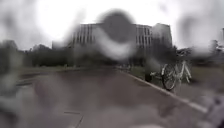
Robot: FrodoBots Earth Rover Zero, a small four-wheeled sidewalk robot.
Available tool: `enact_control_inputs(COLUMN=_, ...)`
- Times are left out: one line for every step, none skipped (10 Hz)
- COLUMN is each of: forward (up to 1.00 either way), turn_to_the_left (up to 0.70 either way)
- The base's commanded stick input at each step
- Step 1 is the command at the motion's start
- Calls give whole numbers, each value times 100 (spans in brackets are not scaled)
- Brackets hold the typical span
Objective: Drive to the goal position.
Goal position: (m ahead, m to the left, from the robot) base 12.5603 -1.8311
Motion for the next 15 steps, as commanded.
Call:
enact_control_inputs(forward=100, turn_to_the_left=0)
enact_control_inputs(forward=100, turn_to_the_left=0)
enact_control_inputs(forward=100, turn_to_the_left=0)
enact_control_inputs(forward=100, turn_to_the_left=0)
enact_control_inputs(forward=100, turn_to_the_left=0)
enact_control_inputs(forward=100, turn_to_the_left=0)
enact_control_inputs(forward=100, turn_to_the_left=0)
enact_control_inputs(forward=100, turn_to_the_left=0)
enact_control_inputs(forward=100, turn_to_the_left=0)
enact_control_inputs(forward=100, turn_to_the_left=0)
enact_control_inputs(forward=100, turn_to_the_left=0)
enact_control_inputs(forward=100, turn_to_the_left=0)
enact_control_inputs(forward=100, turn_to_the_left=0)
enact_control_inputs(forward=100, turn_to_the_left=0)
enact_control_inputs(forward=100, turn_to_the_left=0)
